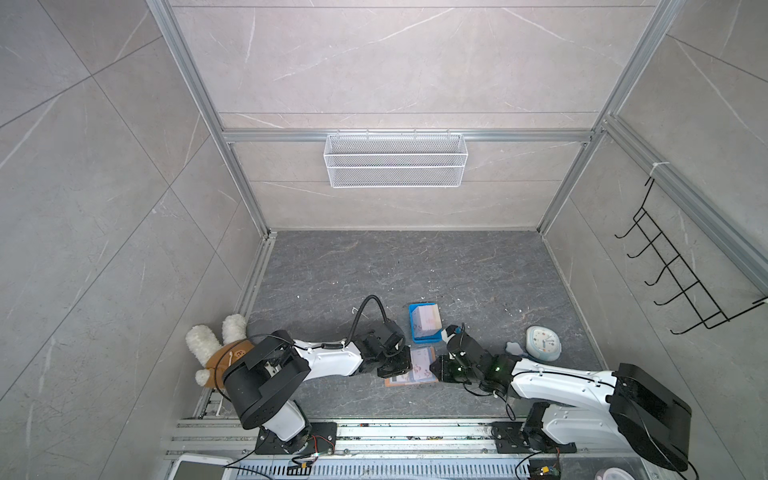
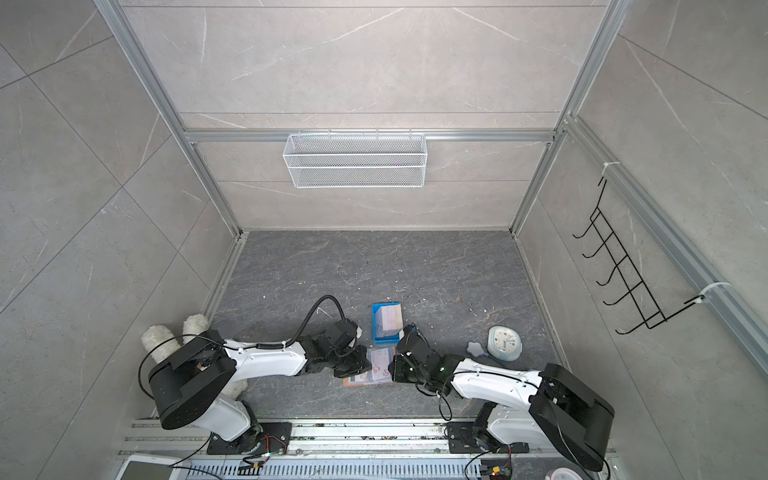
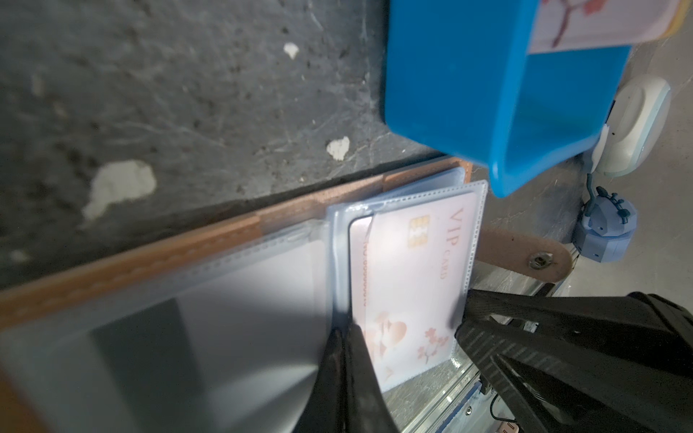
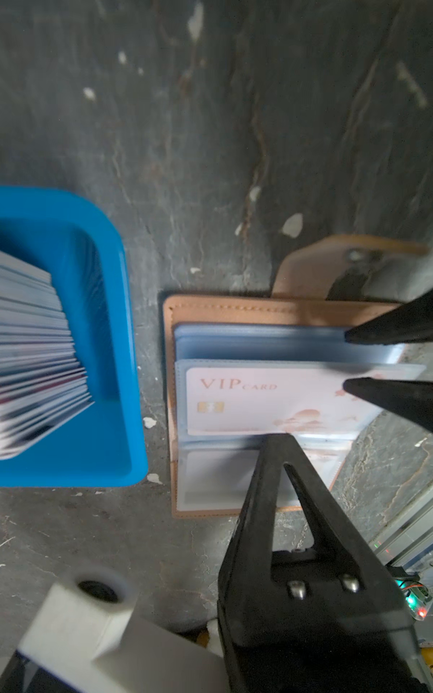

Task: Insert credit cards into a card holder
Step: Turn over the card slot in the card holder.

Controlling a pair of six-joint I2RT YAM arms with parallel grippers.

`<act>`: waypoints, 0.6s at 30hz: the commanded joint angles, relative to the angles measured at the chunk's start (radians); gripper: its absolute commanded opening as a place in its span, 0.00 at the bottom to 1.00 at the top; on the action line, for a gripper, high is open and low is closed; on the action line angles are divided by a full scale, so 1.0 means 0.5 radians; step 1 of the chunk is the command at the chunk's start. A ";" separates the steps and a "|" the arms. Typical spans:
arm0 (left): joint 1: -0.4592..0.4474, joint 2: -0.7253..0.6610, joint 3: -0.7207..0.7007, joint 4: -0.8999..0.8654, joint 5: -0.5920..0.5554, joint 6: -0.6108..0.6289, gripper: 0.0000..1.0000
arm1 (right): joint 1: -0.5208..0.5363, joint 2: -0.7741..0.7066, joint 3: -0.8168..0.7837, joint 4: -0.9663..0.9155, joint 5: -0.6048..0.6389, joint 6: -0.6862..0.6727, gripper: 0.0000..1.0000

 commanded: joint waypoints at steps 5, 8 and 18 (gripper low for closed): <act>-0.011 0.039 0.010 -0.087 -0.006 0.007 0.05 | 0.013 0.057 -0.034 0.130 -0.075 0.003 0.20; -0.011 0.030 0.007 -0.085 -0.007 0.007 0.05 | 0.013 0.050 -0.037 0.161 -0.101 -0.015 0.19; 0.024 -0.170 -0.025 -0.140 -0.023 0.010 0.07 | 0.041 0.036 0.002 0.146 -0.107 -0.046 0.19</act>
